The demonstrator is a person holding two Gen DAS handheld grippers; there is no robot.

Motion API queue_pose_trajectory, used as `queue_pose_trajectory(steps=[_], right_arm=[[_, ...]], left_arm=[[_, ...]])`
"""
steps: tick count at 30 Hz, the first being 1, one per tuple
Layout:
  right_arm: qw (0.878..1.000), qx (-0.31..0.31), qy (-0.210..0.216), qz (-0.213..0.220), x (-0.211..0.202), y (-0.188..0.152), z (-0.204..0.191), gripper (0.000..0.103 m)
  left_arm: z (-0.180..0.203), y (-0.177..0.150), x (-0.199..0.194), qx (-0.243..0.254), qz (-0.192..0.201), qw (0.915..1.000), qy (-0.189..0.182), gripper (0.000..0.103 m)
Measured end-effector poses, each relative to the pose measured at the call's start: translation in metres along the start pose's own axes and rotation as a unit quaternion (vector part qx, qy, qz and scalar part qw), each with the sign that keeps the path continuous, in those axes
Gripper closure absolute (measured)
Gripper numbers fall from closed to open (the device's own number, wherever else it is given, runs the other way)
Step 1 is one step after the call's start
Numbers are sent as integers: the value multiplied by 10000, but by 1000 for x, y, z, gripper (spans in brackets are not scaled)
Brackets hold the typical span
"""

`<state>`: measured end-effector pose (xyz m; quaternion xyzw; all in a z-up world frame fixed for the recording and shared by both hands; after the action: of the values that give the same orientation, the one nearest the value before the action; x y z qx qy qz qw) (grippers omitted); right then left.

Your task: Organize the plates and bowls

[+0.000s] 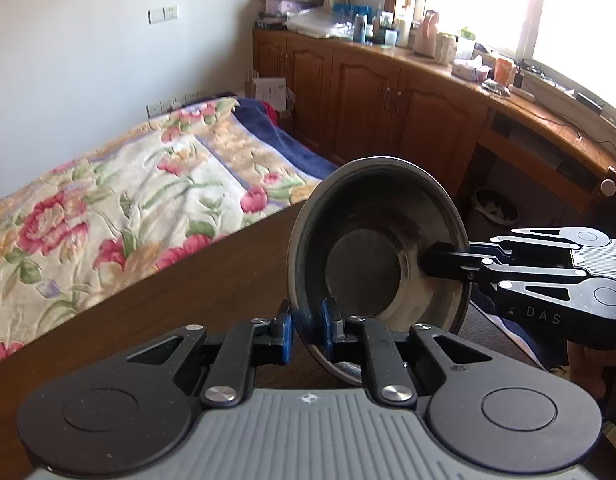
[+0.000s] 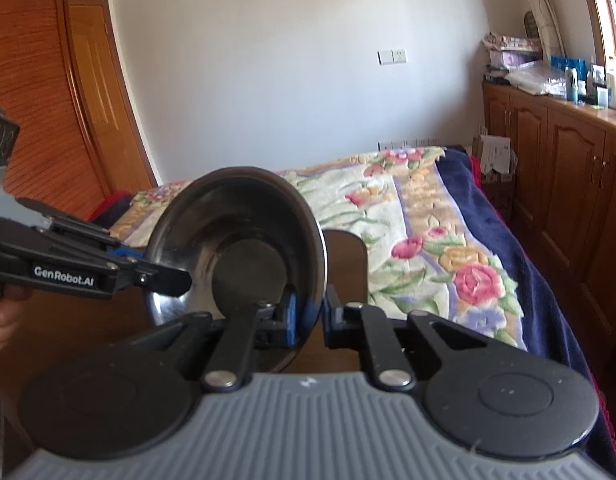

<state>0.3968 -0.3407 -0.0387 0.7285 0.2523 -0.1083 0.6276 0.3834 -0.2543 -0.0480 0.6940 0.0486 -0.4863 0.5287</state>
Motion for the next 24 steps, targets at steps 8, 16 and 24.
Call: queue_pose_trajectory(steps=[8, 16, 24], right_arm=[[9995, -191, 0, 235, -19, 16, -17, 89], [9984, -391, -40, 412, -36, 27, -33, 90], [9967, -582, -81, 553, -54, 32, -47, 91]], left_arm=[[2, 4, -40, 128, 268, 9995, 131, 88], [2, 2, -74, 175, 488, 9985, 196, 88], [7, -3, -106, 222, 691, 9971, 237, 91]])
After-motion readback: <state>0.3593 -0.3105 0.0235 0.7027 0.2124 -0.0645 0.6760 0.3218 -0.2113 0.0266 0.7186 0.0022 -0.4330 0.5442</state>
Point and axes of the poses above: each gripper's, at about its wrist camera, not at the fingertips, and x roughly the way its jaws point, z to its right, y to its top, the point moved 7 cm from there along x, roughly the way its jaws point, and after that the axes turned 1 degree about -z, right-handed, at the moved point
